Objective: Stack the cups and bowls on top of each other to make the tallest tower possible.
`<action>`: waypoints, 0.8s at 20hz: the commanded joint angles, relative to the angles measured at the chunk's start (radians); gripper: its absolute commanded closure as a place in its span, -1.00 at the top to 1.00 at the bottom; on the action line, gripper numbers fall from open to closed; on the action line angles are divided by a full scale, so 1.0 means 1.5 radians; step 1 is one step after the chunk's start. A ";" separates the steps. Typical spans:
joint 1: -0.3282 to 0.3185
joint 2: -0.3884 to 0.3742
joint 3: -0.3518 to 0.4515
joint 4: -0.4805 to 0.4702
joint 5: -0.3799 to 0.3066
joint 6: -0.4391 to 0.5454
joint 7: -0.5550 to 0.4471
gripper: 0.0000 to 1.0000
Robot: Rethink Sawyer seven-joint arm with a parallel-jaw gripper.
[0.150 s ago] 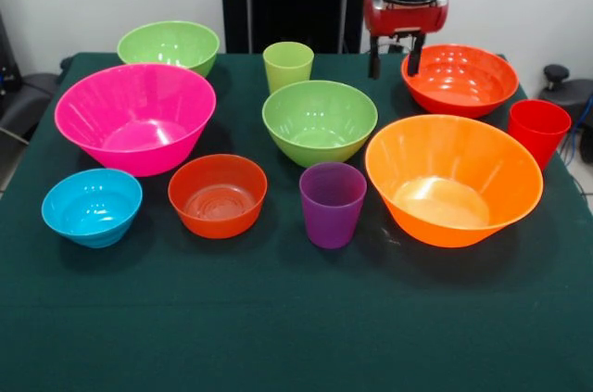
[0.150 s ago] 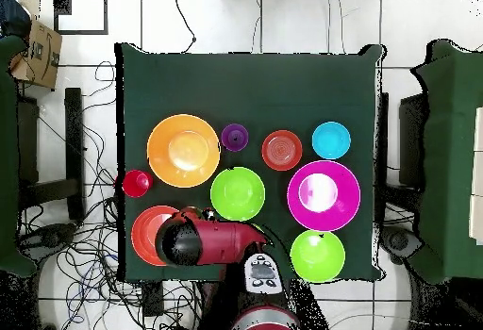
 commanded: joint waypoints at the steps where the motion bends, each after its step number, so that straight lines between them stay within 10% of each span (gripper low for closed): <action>1: 0.022 0.046 0.047 -0.033 0.033 -0.011 0.131 1.00; 16: 0.050 0.101 0.032 -0.065 0.009 -0.043 0.164 1.00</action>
